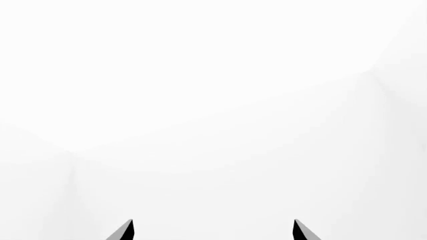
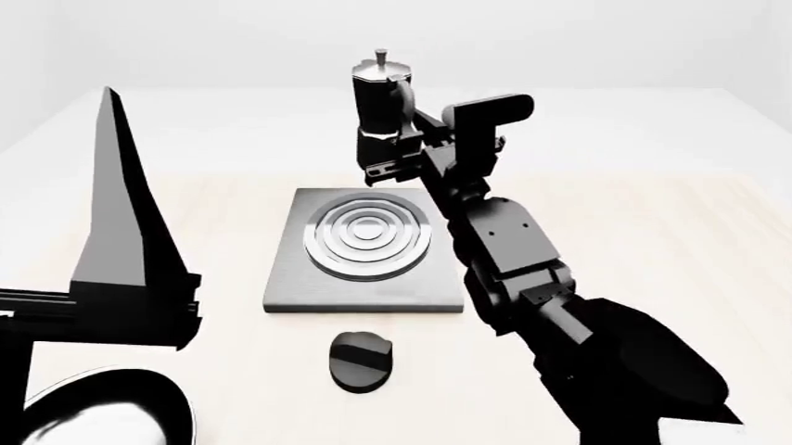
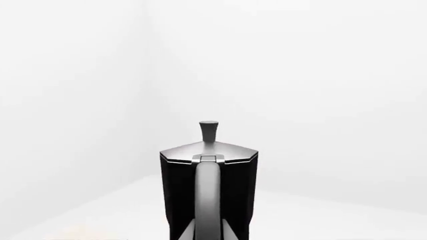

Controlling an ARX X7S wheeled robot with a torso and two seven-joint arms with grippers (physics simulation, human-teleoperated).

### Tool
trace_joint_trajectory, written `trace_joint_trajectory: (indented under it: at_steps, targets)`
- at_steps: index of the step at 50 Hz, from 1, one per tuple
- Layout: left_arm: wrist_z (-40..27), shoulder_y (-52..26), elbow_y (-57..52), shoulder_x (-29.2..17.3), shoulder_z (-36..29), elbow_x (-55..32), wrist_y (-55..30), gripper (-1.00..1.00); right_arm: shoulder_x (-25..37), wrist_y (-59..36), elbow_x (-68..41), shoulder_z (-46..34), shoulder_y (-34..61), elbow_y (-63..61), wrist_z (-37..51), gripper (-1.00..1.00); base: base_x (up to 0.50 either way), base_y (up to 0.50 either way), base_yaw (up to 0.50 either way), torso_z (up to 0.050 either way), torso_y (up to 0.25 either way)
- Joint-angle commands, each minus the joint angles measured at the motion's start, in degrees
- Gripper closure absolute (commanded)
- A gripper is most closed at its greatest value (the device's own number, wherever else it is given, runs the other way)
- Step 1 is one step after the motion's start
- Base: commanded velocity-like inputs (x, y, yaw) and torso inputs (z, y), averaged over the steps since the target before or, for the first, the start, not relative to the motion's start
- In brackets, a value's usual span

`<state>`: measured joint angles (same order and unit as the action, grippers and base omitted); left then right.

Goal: Turn on the stove and put the moka pot on it.

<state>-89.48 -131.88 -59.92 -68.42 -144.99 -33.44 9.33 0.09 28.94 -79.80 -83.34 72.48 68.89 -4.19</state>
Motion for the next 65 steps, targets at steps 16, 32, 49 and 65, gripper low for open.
trace_joint_trajectory:
  at_steps: [16, 32, 49, 65]
  targets:
    - [-0.2, -0.7, 0.0, 0.8, -1.6, -0.6, -0.1, -1.0, -0.1, 2.8, -5.2, -5.9, -0.3, -3.2, 5.7, 1.0, 0.0, 0.0, 0.0, 0.0, 0.001]
    - [-0.2, 0.2, 0.0, 1.3, -1.2, -1.3, -1.2, -1.0, -0.1, 4.4, -3.4, -5.6, -1.1, -3.3, 8.5, 1.0, 0.0, 0.0, 0.0, 0.001, 0.001]
    - [0.1, 1.8, 0.0, 1.2, 0.2, -1.2, -1.6, -1.0, -0.1, 6.6, -3.4, -5.4, -1.4, -4.8, 8.1, 1.0, 0.0, 0.0, 0.0, 0.0, -0.075]
    - [-0.1, 2.1, 0.0, 1.0, -0.3, -0.4, -1.2, -1.0, -0.1, 9.6, -2.8, -5.3, -1.6, -6.0, 8.4, 1.0, 0.0, 0.0, 0.0, 0.0, -0.16]
